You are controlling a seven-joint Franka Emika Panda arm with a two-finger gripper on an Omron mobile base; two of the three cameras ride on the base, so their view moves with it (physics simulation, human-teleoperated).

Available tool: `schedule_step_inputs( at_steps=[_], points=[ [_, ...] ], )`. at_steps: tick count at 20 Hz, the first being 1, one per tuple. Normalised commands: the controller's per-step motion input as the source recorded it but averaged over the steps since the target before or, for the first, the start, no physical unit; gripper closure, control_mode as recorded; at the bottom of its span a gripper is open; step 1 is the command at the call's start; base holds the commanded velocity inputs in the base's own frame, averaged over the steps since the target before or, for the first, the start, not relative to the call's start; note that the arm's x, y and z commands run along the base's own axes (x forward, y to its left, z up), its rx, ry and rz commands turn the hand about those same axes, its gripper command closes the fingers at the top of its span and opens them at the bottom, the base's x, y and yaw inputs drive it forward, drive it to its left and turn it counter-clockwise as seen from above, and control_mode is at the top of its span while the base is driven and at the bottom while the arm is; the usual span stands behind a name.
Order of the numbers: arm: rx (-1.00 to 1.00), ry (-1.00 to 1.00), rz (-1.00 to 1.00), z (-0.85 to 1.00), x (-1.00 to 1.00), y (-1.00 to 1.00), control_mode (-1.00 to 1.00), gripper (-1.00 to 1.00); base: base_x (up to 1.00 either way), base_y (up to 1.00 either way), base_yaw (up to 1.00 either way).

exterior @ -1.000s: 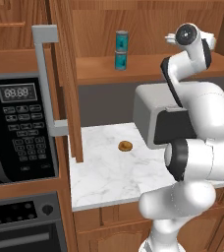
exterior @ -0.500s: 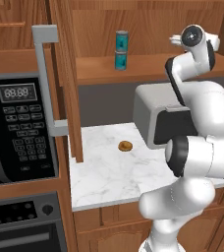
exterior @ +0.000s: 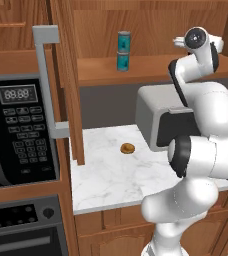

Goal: Stack two cans on top of the other two cans in the cabinet.

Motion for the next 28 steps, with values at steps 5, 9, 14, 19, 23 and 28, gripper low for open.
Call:
schedule_step_inputs(
  at_steps=[5,9,14,19,23,28],
  points=[
    [0.0,0.0,0.0,0.04,0.1,0.0,-1.0,1.0,0.0,0.0,0.0],
    [0.0,0.0,0.0,0.1,0.11,0.0,-1.0,1.0,0.0,0.0,0.0],
    [0.0,0.0,0.0,0.03,0.19,0.0,-1.0,1.0,0.0,0.0,0.0],
    [0.0,0.01,0.0,-0.05,0.18,-0.01,-1.0,1.0,0.0,0.0,0.0],
    [0.0,0.02,0.0,-0.09,0.15,-0.07,-1.0,1.0,0.0,0.0,0.0],
    [0.0,0.0,0.0,-0.05,0.0,-0.13,-1.0,1.0,0.0,0.0,0.0]
  ],
)
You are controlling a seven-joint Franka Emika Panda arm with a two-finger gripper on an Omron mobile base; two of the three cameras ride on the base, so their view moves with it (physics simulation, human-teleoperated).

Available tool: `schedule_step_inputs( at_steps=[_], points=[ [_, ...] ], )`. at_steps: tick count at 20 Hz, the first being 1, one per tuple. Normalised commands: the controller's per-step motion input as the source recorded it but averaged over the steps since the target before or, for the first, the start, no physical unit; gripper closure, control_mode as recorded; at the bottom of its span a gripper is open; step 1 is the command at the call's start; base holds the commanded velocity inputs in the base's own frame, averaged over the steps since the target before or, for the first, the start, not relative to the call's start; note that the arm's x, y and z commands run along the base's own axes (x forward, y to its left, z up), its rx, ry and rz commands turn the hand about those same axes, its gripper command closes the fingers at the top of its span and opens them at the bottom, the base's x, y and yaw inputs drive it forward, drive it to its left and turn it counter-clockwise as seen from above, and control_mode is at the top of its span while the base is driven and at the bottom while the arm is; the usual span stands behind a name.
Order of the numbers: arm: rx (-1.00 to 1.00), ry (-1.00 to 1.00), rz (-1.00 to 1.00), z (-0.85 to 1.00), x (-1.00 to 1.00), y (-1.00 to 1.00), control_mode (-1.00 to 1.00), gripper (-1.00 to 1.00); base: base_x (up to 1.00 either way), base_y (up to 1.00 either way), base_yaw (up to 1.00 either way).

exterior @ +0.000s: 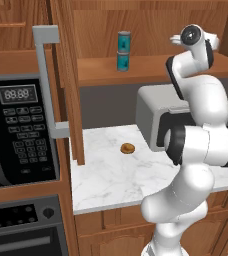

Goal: Stack two cans on top of the other two cans in the cabinet.

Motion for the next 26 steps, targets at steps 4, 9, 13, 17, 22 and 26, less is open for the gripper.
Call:
schedule_step_inputs(
  at_steps=[4,9,13,17,22,26],
  points=[
    [0.0,0.01,0.0,-0.09,0.0,-0.12,-1.0,1.0,0.0,0.0,0.0],
    [0.0,0.03,0.0,-0.15,0.0,-0.03,-1.0,1.0,0.0,0.0,0.0],
    [0.0,0.04,0.0,-0.19,0.0,0.0,-1.0,1.0,0.0,0.0,0.0],
    [0.0,0.03,0.0,-0.19,0.03,0.0,-1.0,-1.0,0.0,0.0,0.0],
    [0.0,0.02,0.0,-0.16,0.06,0.0,-1.0,-1.0,0.0,0.0,0.0],
    [0.0,0.0,0.0,-0.12,0.0,0.0,-1.0,-1.0,0.0,0.0,0.0]
  ],
)
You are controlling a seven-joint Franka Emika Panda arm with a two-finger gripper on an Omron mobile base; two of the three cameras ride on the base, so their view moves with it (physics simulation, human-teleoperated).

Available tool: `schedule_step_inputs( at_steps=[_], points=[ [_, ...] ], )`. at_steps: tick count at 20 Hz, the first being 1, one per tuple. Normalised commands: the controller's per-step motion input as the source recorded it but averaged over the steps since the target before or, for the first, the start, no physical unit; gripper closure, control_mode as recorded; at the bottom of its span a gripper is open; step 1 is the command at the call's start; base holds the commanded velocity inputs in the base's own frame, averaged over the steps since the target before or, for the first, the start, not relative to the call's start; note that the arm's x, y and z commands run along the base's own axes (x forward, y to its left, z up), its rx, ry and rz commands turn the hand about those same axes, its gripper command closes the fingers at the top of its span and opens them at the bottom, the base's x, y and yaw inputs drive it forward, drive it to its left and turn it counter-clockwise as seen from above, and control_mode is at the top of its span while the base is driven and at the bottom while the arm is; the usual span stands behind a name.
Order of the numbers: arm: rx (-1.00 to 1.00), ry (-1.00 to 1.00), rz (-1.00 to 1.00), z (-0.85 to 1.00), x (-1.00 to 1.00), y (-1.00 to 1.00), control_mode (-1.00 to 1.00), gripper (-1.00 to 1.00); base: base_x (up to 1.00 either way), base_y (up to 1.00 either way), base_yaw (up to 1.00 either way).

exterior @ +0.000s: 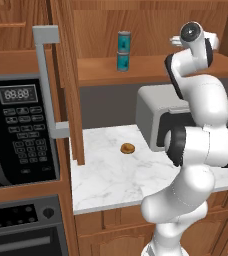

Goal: Stack two cans on top of the other two cans in the cabinet.

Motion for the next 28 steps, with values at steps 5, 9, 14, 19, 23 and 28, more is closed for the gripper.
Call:
schedule_step_inputs(
  at_steps=[5,9,14,19,23,28],
  points=[
    [0.0,0.0,0.0,-0.14,0.0,0.0,-1.0,-1.0,0.0,0.0,0.0],
    [0.0,0.0,0.0,-0.14,-0.22,0.04,-1.0,-1.0,0.0,0.0,0.0],
    [0.01,0.03,0.0,-0.18,-0.47,0.2,-1.0,-1.0,0.0,0.0,0.0],
    [0.08,0.08,0.07,-0.11,-0.61,0.31,-1.0,-1.0,0.0,0.0,0.0],
    [0.17,0.04,0.08,-0.03,-0.68,0.34,-1.0,-1.0,0.0,0.0,0.0],
    [0.12,0.0,0.22,-0.08,-0.71,0.35,-1.0,-1.0,0.0,0.0,0.0]
  ],
)
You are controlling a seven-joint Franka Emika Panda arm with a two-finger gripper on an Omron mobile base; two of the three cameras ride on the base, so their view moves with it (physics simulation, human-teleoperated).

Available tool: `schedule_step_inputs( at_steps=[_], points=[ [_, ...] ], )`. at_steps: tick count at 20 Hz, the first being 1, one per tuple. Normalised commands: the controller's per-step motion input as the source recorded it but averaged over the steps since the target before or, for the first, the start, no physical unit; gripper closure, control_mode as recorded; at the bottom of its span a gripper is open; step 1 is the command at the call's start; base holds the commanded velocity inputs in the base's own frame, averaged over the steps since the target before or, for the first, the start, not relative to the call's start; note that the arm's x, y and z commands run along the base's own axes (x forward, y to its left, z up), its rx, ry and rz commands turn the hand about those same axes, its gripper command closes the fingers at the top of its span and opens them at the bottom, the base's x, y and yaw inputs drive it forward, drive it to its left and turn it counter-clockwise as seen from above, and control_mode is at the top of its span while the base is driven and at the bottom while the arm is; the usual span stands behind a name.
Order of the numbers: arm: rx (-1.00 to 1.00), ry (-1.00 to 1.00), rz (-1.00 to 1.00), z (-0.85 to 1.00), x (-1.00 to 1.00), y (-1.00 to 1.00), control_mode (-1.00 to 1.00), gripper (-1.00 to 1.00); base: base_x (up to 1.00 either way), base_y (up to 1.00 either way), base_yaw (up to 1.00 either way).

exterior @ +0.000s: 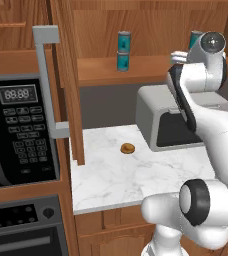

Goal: Stack two cans on top of the other two cans in the cabinet.

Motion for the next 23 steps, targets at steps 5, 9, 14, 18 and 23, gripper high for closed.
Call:
schedule_step_inputs(
  at_steps=[5,9,14,18,23],
  points=[
    [0.03,0.0,0.26,-0.21,-0.71,0.39,-1.0,-1.0,0.0,0.0,0.0],
    [0.0,0.0,0.26,-0.37,-0.65,0.42,-1.0,-1.0,0.0,0.0,0.0],
    [0.0,0.14,0.11,-0.46,-0.49,0.49,-1.0,-1.0,0.0,0.0,0.0],
    [0.0,0.21,0.11,-0.48,-0.38,0.51,-1.0,-1.0,0.0,0.0,0.0],
    [0.0,0.2,0.1,-0.45,-0.36,0.47,-1.0,-1.0,0.0,0.0,0.0]
  ],
)
